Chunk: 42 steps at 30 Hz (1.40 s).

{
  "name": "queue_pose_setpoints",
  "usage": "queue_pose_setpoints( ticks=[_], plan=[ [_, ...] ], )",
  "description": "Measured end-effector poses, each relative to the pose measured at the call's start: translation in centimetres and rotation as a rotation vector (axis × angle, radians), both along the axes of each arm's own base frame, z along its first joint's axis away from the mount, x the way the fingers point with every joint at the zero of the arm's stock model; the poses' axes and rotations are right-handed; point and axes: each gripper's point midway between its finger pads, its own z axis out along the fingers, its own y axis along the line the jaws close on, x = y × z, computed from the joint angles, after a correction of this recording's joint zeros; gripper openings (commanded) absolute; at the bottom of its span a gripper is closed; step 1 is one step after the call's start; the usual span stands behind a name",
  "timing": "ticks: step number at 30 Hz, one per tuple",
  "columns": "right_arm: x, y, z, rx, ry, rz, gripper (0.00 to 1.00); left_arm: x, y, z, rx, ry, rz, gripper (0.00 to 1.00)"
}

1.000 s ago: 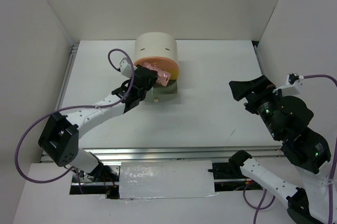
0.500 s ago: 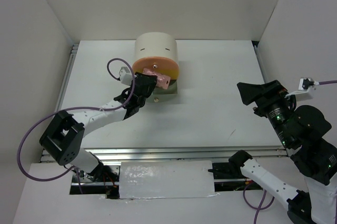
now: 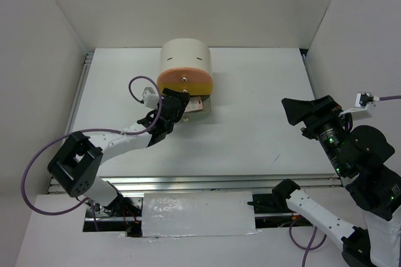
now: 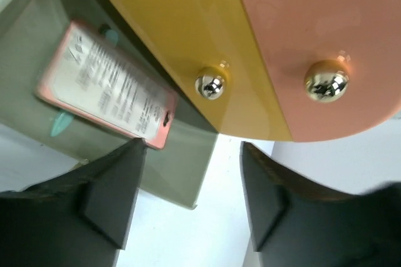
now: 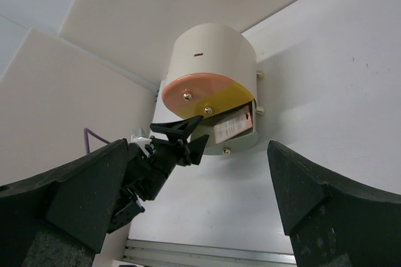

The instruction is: Organize the makeup

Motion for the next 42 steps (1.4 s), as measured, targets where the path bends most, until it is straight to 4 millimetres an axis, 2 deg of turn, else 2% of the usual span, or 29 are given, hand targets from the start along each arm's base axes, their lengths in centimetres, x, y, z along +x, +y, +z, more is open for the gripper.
queue_pose_setpoints(
  ticks=[6, 7, 8, 11, 13, 15, 17, 18, 19, 20, 21, 22, 24, 26, 27, 29, 31, 33, 37, 42],
  plan=[
    [-0.1, 0.0, 0.0, 0.001, -0.002, 0.002, 1.00, -0.2, -0.1, -0.3, 0.004, 0.005, -0.004, 0.87],
    [-0.1, 0.0, 0.0, 0.001, -0.002, 0.002, 1.00, -0.2, -0.1, -0.3, 0.006, 0.006, -0.005, 0.90],
    [-0.1, 0.0, 0.0, 0.002, -0.002, 0.002, 1.00, -0.3, -0.1, -0.4, 0.013, 0.010, -0.007, 0.99],
    [0.0, 0.1, -0.2, 0.005, -0.002, 0.004, 1.00, -0.5, 0.1, -0.3, 0.063, 0.044, -0.017, 0.99],
    [0.2, 0.3, -0.8, 0.005, 0.008, 0.007, 0.99, -0.5, -0.2, 1.1, 0.113, 0.081, -0.034, 0.99],
    [0.5, 0.8, -1.8, 0.008, 0.029, 0.017, 0.98, -0.6, -0.4, 3.7, 0.150, 0.115, -0.043, 0.98],
    [1.0, 1.5, -3.2, 0.008, 0.059, 0.031, 0.92, -1.3, -0.4, 6.4, 0.170, 0.141, -0.048, 0.75],
    [1.2, 1.8, -3.9, 0.009, 0.074, 0.040, 0.79, -2.0, -0.4, 7.4, 0.178, 0.149, -0.053, 0.55],
    [1.4, 2.1, -4.5, 0.006, 0.088, 0.047, 0.73, -3.1, -0.3, 7.8, 0.187, 0.163, -0.060, 0.30],
    [1.5, 2.5, -5.2, 0.005, 0.104, 0.055, 0.66, -4.5, -0.1, 7.5, 0.200, 0.186, -0.072, 0.00],
    [1.6, 2.8, -5.6, 0.008, 0.115, 0.063, 0.58, -5.9, 0.1, 6.8, 0.226, 0.210, -0.092, 0.00],
    [1.7, 3.0, -5.9, 0.012, 0.121, 0.070, 0.38, -7.7, 0.5, 5.3, 0.256, 0.243, -0.120, 0.00],
    [1.9, 3.4, -6.1, 0.022, 0.122, 0.084, 0.22, -10.7, 1.6, 1.3, 0.317, 0.326, -0.173, 0.00],
    [2.0, 3.8, -5.8, 0.046, 0.115, 0.092, 0.19, -13.0, 3.1, -3.3, 0.384, 0.423, -0.204, 0.00],
    [2.1, 3.9, -5.6, 0.056, 0.111, 0.096, 0.10, -13.9, 3.7, -5.5, 0.418, 0.475, -0.222, 0.00],
    [2.2, 4.1, -5.5, 0.068, 0.107, 0.100, 0.09, -15.0, 4.5, -8.3, 0.483, 0.548, -0.253, 0.00],
    [2.3, 4.3, -5.5, 0.079, 0.107, 0.103, 0.09, -14.9, 4.1, -9.5, 0.528, 0.571, -0.284, 0.00],
    [2.3, 4.4, -5.7, 0.084, 0.114, 0.106, 0.09, -13.9, 3.2, -10.0, 0.566, 0.567, -0.319, 0.00],
    [2.2, 4.4, -5.8, 0.089, 0.119, 0.106, 0.09, -10.4, 0.7, -10.3, 0.592, 0.526, -0.365, 0.00],
    [1.8, 3.8, -5.5, 0.090, 0.106, 0.091, 0.09, -7.4, 0.1, -11.3, 0.626, 0.505, -0.376, 0.00]
  ],
)
